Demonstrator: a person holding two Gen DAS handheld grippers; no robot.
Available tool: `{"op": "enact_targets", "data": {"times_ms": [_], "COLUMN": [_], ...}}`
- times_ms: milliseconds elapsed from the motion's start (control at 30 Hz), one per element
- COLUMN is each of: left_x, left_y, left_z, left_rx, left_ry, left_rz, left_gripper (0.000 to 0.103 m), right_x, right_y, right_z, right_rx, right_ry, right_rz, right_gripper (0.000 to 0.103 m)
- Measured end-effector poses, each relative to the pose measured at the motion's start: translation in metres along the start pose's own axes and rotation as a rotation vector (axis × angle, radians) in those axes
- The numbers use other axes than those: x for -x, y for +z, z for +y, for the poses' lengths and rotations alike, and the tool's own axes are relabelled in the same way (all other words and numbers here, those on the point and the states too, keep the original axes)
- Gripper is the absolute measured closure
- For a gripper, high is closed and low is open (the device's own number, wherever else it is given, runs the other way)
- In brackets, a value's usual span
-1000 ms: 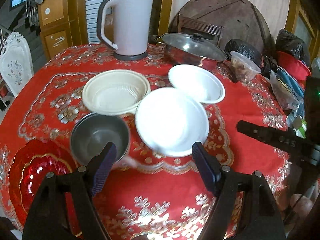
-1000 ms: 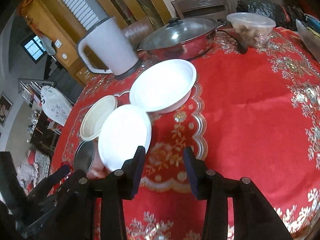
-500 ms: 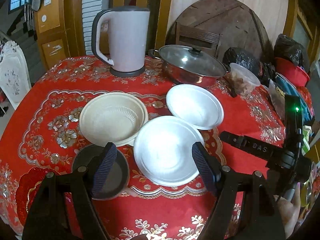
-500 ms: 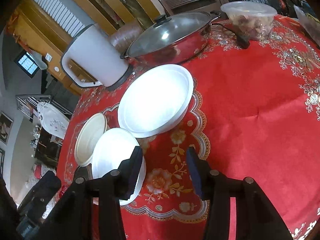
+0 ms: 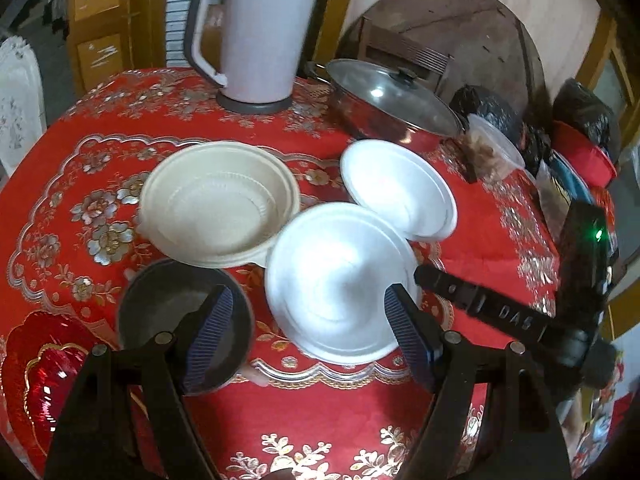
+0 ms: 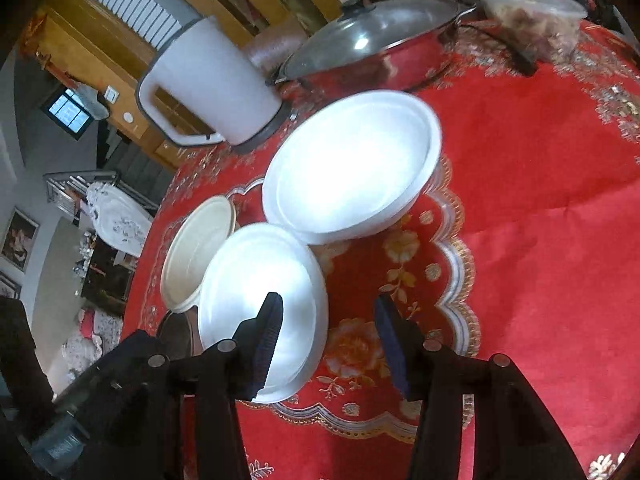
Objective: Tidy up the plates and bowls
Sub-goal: 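Move both grippers to the rim of the white plate and close them, then lift the white plate with both grippers toward the red dishes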
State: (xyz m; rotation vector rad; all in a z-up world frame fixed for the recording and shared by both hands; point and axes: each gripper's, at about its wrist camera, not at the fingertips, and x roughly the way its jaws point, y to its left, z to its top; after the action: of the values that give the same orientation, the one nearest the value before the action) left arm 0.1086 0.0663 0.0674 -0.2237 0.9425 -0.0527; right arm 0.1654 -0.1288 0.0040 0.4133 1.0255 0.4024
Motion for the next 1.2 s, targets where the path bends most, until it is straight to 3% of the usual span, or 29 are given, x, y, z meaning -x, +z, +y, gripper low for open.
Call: {"op": "enact_targets", "data": {"times_ms": [133, 367, 433, 467, 600, 900, 1100, 1133, 1200], "left_x": [-0.003, -0.028, -0.031, -0.031, -0.036, -0.048, -0.066, -0.068, -0.07], "left_y": [0.002, 0.001, 0.002, 0.003, 0.005, 0.002, -0.009, -0.011, -0.014], "left_z": [0.006, 0.002, 0.002, 0.002, -0.001, -0.026, -0.046, -0.048, -0.052], "left_rx": [0.019, 0.039, 0.048, 0.053, 0.055, 0.025, -0.021, -0.032, -0.05], "left_ry": [0.029, -0.032, -0.043, -0.052, -0.081, -0.134, -0.122, -0.117, -0.084], "left_rz": [-0.001, 0.063, 0.067, 0.069, 0.075, 0.107, 0.158, 0.158, 0.153], "left_gripper": [0.024, 0.024, 0.024, 0.024, 0.024, 0.024, 0.025, 0.028, 0.054], "right_x": [-0.014, -0.025, -0.03, -0.032, -0.031, 0.002, 0.016, 0.017, 0.016], "right_y": [0.0, -0.004, -0.003, -0.004, -0.007, -0.013, -0.016, -0.017, -0.018], "right_z": [0.001, 0.007, 0.007, 0.007, 0.004, -0.018, -0.038, -0.039, -0.042], "right_rx": [-0.008, 0.021, 0.032, 0.041, 0.085, 0.094, 0.072, 0.069, 0.063], "right_ry": [0.018, 0.009, 0.0, -0.003, -0.049, -0.088, -0.099, -0.1, -0.1], "right_rz": [0.02, 0.021, 0.034, 0.039, 0.047, 0.029, 0.028, 0.029, 0.033], "right_gripper": [0.053, 0.056, 0.069, 0.08, 0.092, 0.092, 0.092, 0.092, 0.092]}}
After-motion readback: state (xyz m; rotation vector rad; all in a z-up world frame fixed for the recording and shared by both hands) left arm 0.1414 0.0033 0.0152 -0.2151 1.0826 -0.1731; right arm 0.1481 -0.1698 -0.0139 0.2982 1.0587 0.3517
